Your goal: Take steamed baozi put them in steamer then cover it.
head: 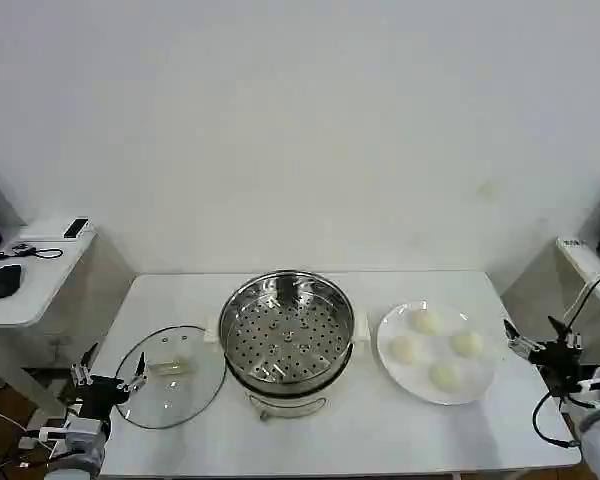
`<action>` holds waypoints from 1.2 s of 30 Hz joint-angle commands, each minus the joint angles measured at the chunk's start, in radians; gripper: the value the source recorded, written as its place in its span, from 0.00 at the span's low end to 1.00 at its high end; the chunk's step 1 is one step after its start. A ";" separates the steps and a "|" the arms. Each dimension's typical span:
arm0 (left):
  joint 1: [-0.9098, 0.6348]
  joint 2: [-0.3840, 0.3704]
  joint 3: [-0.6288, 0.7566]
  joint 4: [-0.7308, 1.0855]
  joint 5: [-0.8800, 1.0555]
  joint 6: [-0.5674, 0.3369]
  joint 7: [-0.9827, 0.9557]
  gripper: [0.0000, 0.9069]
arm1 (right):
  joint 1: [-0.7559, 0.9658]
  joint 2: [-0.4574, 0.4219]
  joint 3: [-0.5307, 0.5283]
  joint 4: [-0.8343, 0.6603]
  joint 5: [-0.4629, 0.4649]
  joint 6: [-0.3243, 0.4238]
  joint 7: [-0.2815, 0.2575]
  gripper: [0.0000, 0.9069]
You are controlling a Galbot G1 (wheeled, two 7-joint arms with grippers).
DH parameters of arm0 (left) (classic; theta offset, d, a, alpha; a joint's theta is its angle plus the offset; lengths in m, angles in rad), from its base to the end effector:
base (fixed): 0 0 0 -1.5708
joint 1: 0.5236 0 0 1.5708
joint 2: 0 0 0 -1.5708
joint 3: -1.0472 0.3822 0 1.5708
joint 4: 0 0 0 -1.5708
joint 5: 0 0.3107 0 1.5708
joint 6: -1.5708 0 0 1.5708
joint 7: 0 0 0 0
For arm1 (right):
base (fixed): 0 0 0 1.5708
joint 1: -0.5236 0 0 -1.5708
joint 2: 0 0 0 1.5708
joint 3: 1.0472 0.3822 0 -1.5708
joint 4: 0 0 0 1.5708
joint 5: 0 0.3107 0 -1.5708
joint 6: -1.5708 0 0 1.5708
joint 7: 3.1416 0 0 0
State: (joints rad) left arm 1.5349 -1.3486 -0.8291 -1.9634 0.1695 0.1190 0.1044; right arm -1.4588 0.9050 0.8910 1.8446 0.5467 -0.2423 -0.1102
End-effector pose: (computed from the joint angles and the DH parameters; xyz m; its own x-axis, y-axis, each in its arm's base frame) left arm 0.1304 0.1422 -0.3384 -0.9718 -0.1497 0.1824 -0.0490 0.8841 0.4648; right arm 0.1886 -0.2687 -0.2658 -0.9736 0.0397 0.2248 0.0019 0.9862 -0.1657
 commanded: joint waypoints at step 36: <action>0.085 -0.075 -0.052 -0.130 0.001 0.032 0.039 1.00 | 1.563 -0.118 -1.447 -0.824 -0.842 0.170 -1.227 1.00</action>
State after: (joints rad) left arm 1.6132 -1.4194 -0.8791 -2.0732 0.1771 0.1517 0.1385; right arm -0.1169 0.7413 -0.3026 1.1486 -0.2205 -0.1171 -1.1989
